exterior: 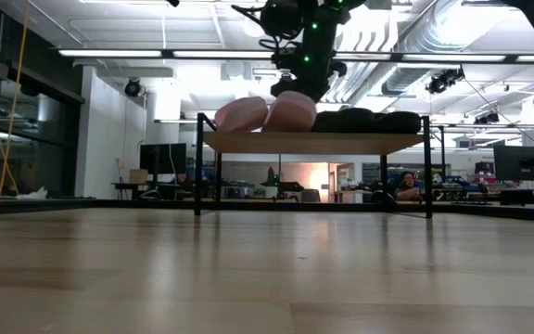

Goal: Pick and place slides into the shelf
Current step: Adjust the pink slides on the shelf

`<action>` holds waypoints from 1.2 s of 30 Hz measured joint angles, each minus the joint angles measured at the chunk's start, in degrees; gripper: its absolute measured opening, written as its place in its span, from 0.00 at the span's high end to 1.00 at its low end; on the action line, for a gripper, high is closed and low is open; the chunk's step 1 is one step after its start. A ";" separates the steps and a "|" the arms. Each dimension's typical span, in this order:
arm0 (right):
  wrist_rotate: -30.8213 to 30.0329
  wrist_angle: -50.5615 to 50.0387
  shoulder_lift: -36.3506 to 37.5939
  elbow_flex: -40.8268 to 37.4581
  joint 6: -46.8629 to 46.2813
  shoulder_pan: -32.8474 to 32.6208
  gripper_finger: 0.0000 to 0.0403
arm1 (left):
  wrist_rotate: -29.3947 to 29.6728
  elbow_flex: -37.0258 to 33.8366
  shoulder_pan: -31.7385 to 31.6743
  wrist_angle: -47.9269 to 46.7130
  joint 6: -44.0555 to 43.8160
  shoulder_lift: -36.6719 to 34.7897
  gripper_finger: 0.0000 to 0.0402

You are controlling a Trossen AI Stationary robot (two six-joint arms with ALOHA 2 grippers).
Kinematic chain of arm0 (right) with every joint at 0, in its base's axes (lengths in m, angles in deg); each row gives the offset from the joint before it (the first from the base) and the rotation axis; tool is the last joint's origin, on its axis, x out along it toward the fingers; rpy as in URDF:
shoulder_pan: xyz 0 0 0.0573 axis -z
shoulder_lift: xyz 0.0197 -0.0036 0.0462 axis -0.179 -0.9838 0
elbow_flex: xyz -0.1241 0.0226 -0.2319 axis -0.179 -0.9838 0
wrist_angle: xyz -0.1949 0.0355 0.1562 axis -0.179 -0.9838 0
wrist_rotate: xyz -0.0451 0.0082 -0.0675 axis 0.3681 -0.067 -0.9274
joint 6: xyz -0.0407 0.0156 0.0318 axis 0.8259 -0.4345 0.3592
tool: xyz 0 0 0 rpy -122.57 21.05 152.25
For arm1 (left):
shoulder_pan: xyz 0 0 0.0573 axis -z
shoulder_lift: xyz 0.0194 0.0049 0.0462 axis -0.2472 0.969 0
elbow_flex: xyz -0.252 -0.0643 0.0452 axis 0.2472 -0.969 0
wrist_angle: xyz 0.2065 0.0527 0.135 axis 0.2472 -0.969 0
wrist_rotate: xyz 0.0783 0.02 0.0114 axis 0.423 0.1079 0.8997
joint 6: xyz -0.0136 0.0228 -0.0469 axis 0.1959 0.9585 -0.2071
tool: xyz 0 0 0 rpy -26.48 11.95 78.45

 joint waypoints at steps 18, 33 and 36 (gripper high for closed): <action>5.22 3.28 2.13 -0.02 6.88 -0.09 0.63 | 0.00 0.00 0.01 -0.01 0.15 0.00 0.99; 34.85 18.61 4.49 0.00 11.53 4.46 0.67 | 0.20 0.00 -0.01 -0.25 0.63 0.00 0.99; 37.51 19.74 4.39 0.00 11.44 5.92 0.70 | 0.20 0.00 -0.01 -0.23 1.30 0.00 0.99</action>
